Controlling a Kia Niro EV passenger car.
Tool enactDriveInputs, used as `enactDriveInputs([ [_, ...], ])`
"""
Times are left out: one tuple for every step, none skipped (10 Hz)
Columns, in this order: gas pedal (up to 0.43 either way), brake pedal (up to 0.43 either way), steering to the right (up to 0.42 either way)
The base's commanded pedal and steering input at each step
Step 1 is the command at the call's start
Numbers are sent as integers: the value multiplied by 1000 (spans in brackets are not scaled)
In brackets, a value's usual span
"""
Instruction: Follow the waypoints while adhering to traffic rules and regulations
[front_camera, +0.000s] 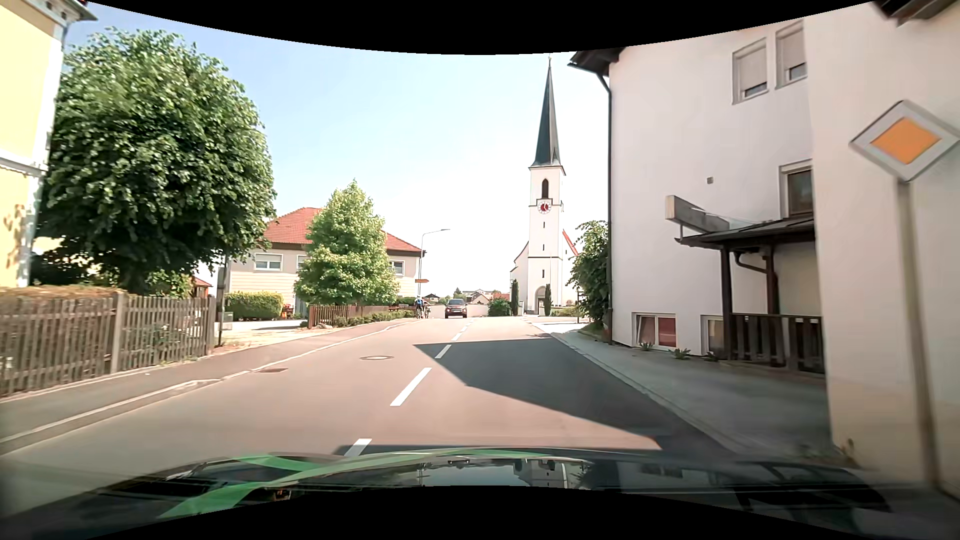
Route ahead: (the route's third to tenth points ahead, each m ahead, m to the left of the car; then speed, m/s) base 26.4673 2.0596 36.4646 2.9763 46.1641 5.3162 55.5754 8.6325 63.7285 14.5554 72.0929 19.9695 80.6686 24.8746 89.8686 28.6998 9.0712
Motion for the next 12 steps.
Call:
enactDriveInputs([
  [177, 0, -1],
  [177, 0, -1],
  [177, 0, -1],
  [177, 0, -1],
  [177, 0, -1],
  [177, 0, -3],
  [169, 0, -4],
  [150, 0, -4],
  [150, 0, -4],
  [150, 0, -5],
  [157, 0, -6],
  [169, 0, -7],
])
